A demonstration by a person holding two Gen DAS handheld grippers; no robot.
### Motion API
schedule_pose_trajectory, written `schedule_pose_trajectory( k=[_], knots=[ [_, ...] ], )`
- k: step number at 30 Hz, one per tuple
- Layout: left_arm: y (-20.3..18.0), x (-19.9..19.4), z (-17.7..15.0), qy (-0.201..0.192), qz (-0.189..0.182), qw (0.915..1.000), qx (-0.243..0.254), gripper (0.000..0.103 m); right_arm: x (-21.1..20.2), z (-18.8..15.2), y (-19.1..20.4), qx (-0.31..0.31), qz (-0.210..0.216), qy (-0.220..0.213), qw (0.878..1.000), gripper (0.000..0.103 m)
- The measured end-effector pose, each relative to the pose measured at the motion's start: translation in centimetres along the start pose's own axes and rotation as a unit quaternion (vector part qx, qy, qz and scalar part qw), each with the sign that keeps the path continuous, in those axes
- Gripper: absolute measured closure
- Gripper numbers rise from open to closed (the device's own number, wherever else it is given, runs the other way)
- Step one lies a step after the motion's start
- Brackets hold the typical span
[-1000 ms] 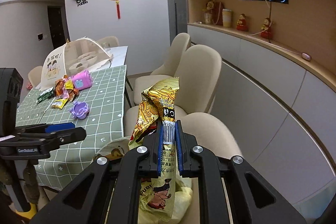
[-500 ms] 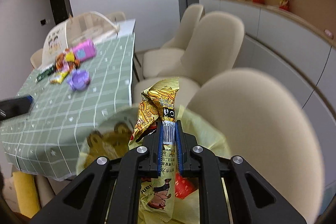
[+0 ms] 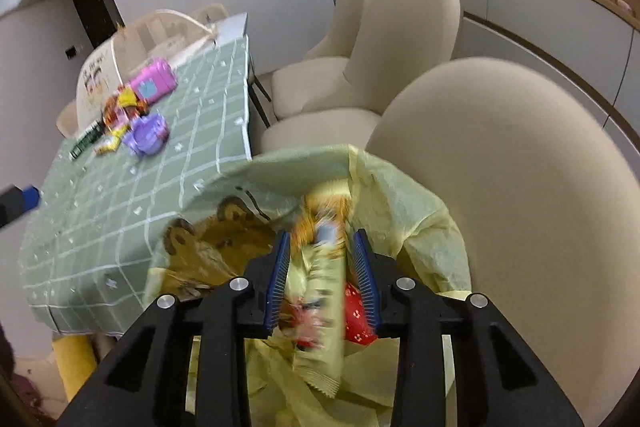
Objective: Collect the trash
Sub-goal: 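Drop the red cup into the bag with left tool while right tool drops wrapper, then move both tools back to the snack pile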
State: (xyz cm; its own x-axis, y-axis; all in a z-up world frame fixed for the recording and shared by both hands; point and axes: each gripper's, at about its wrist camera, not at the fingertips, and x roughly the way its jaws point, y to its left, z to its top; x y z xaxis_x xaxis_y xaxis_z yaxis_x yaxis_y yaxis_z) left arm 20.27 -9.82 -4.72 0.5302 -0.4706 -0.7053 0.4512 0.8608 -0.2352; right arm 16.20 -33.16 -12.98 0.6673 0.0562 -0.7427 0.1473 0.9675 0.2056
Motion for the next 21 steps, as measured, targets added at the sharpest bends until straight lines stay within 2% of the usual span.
schedule_pose_trajectory(
  k=[4,7,11,15,21],
  knots=[
    [1.1,-0.3,-0.5,0.002,0.003,0.9999,-0.009,0.039,-1.8,0.3,0.6,-0.003,0.004,-0.02,1.0,0.071],
    [2.5,-0.5,-0.7,0.002,0.008,0.9998,-0.019,0.039,-3.3,0.8,1.3,-0.005,0.017,-0.036,0.999,0.065],
    [4.8,-0.8,-0.7,-0.002,0.018,0.9994,-0.03,0.039,-4.9,1.8,3.7,-0.025,0.036,-0.052,0.998,0.064],
    [8.5,-1.4,-0.4,-0.013,0.033,0.9984,-0.045,0.039,-5.8,2.9,7.8,-0.071,0.031,-0.078,0.994,0.064],
    [17.1,-2.1,0.5,-0.025,0.057,0.9952,-0.075,0.039,-4.5,5.3,14.8,-0.122,0.03,-0.089,0.988,0.064]
  ],
)
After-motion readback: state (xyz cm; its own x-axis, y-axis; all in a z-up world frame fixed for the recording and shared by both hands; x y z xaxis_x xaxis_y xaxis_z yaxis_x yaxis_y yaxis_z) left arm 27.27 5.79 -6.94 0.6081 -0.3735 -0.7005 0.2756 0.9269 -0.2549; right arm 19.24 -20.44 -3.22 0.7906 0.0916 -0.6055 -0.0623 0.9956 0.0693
